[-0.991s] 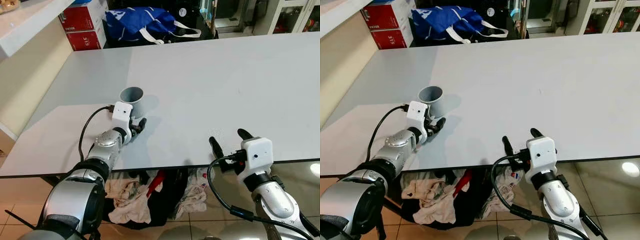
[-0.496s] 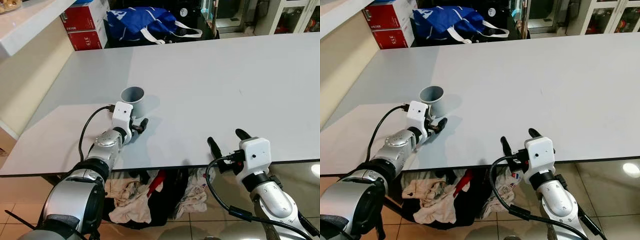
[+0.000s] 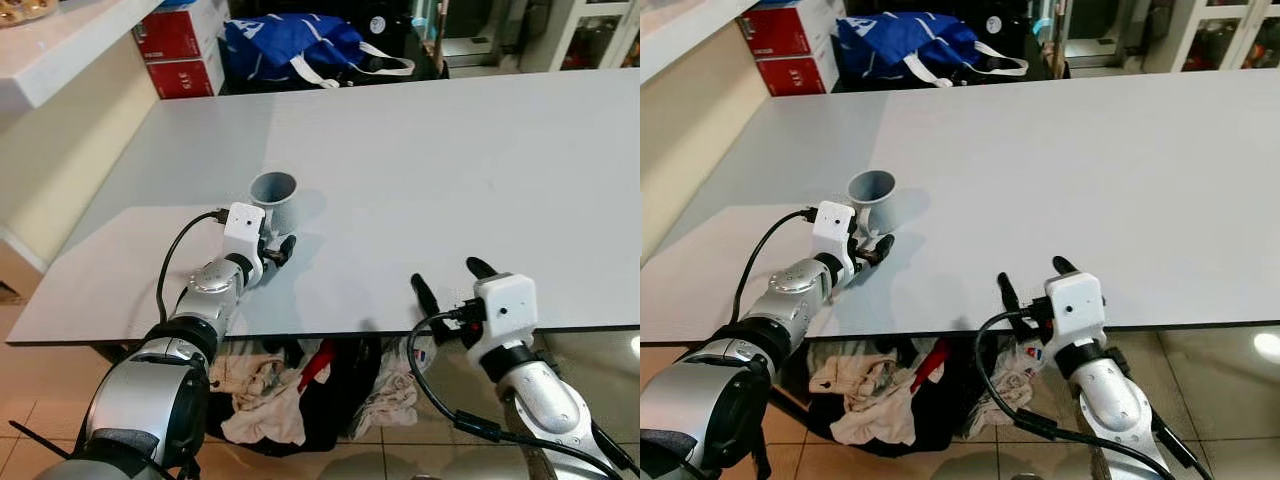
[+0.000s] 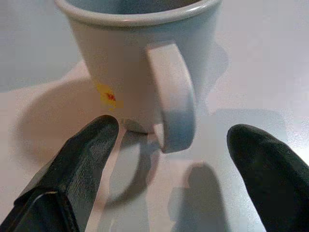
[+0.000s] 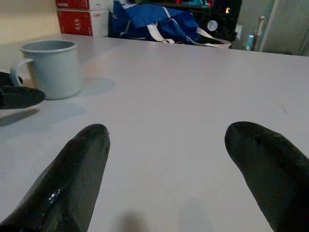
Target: Setting the table
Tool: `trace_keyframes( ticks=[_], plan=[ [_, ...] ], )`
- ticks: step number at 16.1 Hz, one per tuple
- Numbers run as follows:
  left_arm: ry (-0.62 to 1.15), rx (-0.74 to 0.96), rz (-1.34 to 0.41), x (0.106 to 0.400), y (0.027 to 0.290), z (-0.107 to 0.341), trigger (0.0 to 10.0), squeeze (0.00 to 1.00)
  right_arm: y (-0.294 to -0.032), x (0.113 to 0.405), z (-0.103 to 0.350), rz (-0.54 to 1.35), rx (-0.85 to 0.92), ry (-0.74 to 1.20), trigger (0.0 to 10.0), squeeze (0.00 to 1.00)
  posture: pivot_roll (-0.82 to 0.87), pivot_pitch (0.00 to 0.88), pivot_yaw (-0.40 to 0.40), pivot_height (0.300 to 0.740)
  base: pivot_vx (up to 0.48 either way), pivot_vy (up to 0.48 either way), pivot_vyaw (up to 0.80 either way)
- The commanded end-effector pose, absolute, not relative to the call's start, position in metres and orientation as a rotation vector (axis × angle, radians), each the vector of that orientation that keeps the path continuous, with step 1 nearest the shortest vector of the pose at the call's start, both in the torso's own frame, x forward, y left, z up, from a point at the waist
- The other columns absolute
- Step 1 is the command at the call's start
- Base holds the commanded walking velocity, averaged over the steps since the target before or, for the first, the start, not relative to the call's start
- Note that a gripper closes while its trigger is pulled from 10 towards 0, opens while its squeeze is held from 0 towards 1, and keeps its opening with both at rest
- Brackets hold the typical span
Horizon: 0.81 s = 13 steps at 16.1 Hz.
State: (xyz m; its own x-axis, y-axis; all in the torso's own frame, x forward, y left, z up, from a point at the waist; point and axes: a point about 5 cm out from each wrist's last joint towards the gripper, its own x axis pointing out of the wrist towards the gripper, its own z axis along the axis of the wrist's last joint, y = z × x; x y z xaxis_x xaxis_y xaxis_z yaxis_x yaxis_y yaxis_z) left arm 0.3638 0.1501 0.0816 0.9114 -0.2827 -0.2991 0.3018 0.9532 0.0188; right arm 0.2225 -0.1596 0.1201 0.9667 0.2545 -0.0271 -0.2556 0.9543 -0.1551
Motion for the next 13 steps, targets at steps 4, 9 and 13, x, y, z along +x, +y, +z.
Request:
trace_keyframes(
  ticks=[4, 9, 13],
  plan=[
    [0.228, 0.086, -0.308, 0.372, 0.158, 0.099, 10.0, 1.0, -0.156, 0.224, 0.121, 0.264, -0.162, 0.007, 10.0, 0.0, -0.21, 0.004, 0.106, 0.74, 0.0, 0.0, 0.0],
    [0.108, 0.072, -0.451, 0.375, 0.133, 0.117, 10.0, 0.0, -0.155, 0.224, 0.118, 0.268, -0.159, 0.012, 10.0, 0.0, -0.2, 0.004, 0.111, 0.74, 0.0, 0.0, 0.0],
    [0.056, 0.052, -0.454, 0.371, 0.136, 0.119, 10.0, 0.0, -0.155, 0.225, 0.116, 0.268, -0.157, 0.015, 10.0, 0.0, -0.18, 0.001, 0.113, 0.74, 0.0, 0.0, 0.0]
  ],
)
